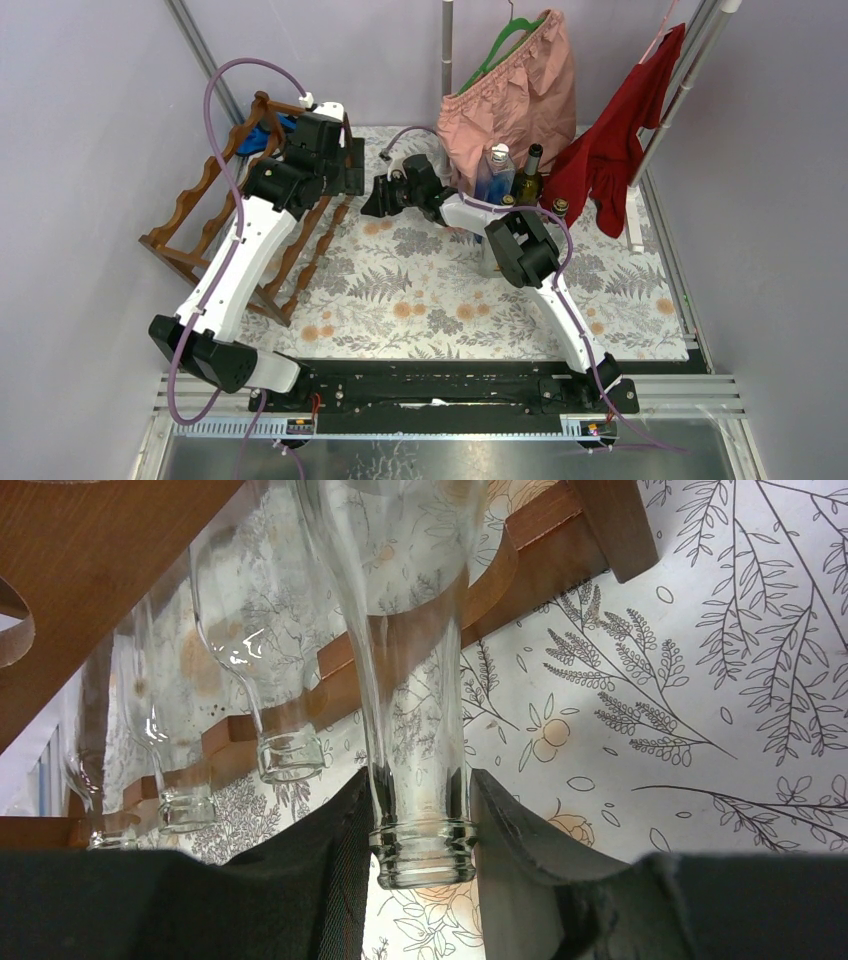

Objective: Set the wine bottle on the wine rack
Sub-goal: Place the wine bottle in the wine rack.

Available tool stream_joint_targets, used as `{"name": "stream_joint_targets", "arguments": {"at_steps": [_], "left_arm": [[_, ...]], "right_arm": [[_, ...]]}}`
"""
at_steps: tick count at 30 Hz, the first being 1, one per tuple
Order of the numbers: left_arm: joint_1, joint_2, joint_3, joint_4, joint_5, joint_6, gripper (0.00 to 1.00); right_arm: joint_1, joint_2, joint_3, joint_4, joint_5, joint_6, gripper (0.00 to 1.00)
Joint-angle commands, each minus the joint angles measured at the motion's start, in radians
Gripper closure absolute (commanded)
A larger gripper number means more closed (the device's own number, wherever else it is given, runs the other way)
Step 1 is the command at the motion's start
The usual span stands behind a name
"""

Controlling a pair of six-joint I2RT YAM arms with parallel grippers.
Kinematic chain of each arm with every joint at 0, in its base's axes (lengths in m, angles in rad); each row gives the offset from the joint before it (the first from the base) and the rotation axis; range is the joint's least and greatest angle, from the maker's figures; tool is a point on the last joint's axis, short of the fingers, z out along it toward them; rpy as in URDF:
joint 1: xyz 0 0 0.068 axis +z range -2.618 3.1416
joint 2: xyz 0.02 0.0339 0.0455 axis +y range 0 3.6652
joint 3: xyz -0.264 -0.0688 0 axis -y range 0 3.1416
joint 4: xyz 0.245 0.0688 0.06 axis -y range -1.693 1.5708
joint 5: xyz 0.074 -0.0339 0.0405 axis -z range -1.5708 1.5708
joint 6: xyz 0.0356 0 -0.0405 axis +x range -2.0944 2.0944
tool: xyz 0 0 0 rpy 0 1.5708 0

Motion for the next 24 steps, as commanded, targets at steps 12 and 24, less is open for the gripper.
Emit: {"name": "stream_joint_targets", "arguments": {"at_steps": [12, 24], "left_arm": [[0.008, -0.04, -0.031, 0.007, 0.018, 0.004, 0.06], [0.013, -0.052, -0.051, 0.008, 0.02, 0.009, 0.06]], "right_arm": [[0.031, -0.044, -0.012, -0.123, 0.083, -0.081, 0.67], [0.026, -0.078, -0.017, -0.129, 0.1, -0.107, 0.47]]}}
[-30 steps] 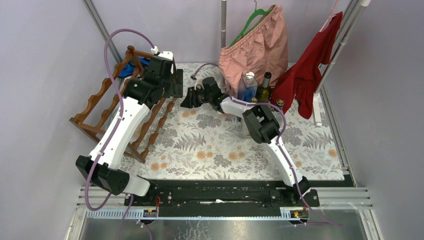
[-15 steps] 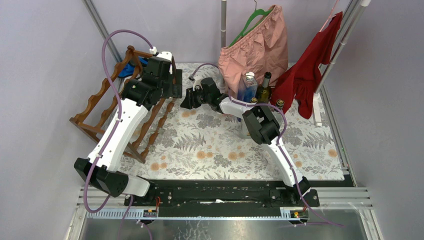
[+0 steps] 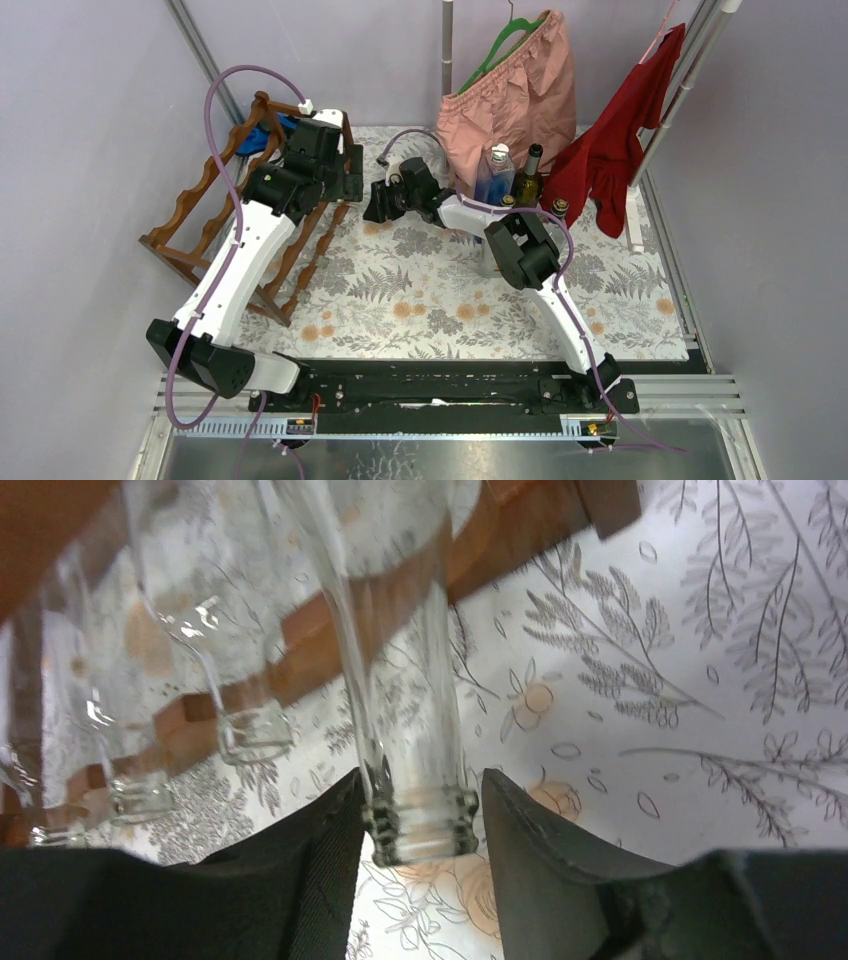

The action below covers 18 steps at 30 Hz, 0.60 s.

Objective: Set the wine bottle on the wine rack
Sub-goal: Place the wine bottle in the wine rack.

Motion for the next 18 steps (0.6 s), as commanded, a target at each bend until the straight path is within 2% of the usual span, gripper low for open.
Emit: {"name": "stream_joint_targets", "arguments": {"at_steps": [1, 9, 18], "left_arm": [[0.012, -0.023, -0.003, 0.009, 0.011, 0.009, 0.06], [0.012, -0.032, -0.013, 0.009, 0.013, 0.003, 0.06], [0.011, -0.045, -0.019, 0.009, 0.013, -0.002, 0.06]], "right_arm": [[0.008, -0.056, -0.004, -0.067, 0.034, -0.037, 0.44], [-0.013, -0.065, 0.016, -0.038, -0.015, -0.019, 0.37], [-0.035, -0.068, 0.037, 0.01, -0.094, 0.036, 0.4]]}}
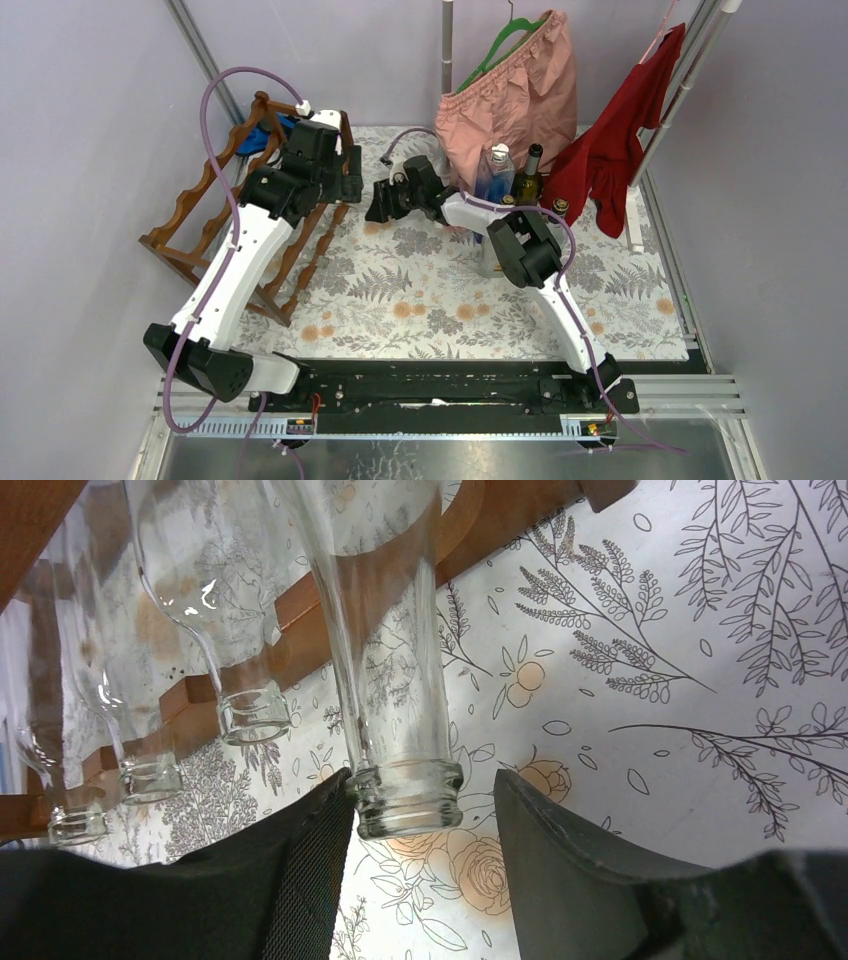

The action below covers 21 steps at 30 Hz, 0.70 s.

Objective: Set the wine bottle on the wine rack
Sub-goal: Place the wine bottle in the wine rack.

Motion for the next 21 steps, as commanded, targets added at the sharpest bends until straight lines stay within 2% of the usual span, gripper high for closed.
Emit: {"name": "stream_joint_targets", "arguments": {"at_steps": [1, 10, 16, 21], "left_arm": [[0.009, -0.03, -0.011, 0.008, 0.011, -0.004, 0.06], [0.009, -0.03, -0.011, 0.008, 0.02, -0.015, 0.06], [0.009, -0.029, -0.007, 0.008, 0.025, -0.02, 0.06], [0.009, -0.029, -0.003, 0.008, 0.028, -0.023, 0.06]], "right_arm": [[-0.017, -0.064, 0.045, 0.065, -0.054, 0.05, 0.4], [-0.021, -0.042, 0.075, 0.101, -0.081, 0.133, 0.43], [-0.022, -0.038, 0.073, 0.078, -0.082, 0.121, 0.49], [-0.023, -0.055, 0.052, 0.063, -0.076, 0.098, 0.49]]}}
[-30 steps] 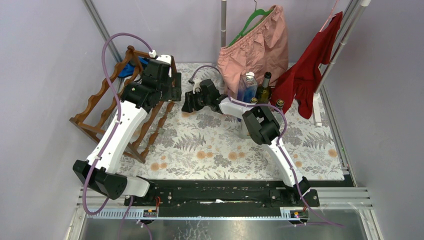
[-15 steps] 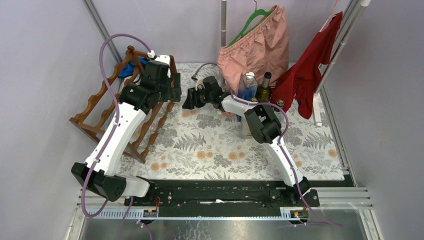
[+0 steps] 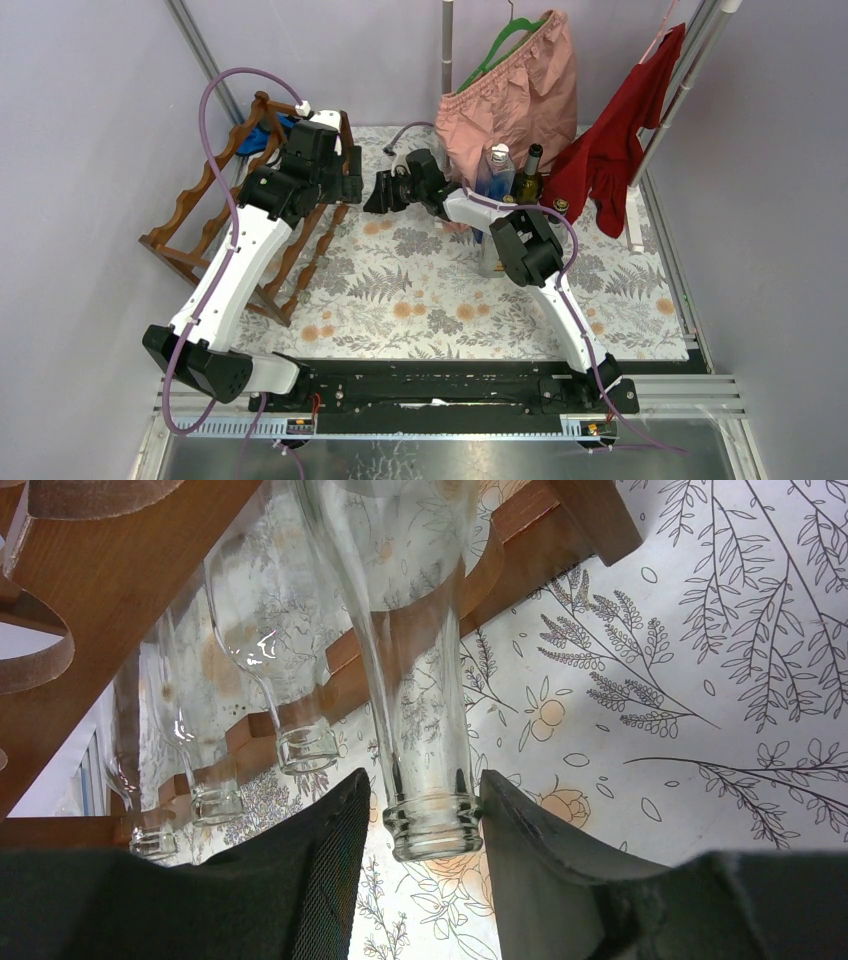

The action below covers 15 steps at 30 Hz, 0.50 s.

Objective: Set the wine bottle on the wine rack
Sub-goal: Place the wine bottle in the wine rack.

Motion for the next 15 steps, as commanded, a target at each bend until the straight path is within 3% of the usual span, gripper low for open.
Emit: {"name": "stream_joint_targets", "arguments": {"at_steps": [1, 15], "left_arm": [[0.009, -0.021, -0.001, 0.009, 0.012, -0.02, 0.06], [0.009, -0.017, -0.003, 0.009, 0.024, -0.023, 0.07]], "right_arm": [[-0.006, -0.058, 0.017, 0.02, -0.028, -0.02, 0.48], [-0.011, -0.098, -0.027, 0.003, -0.015, -0.045, 0.45]]}}
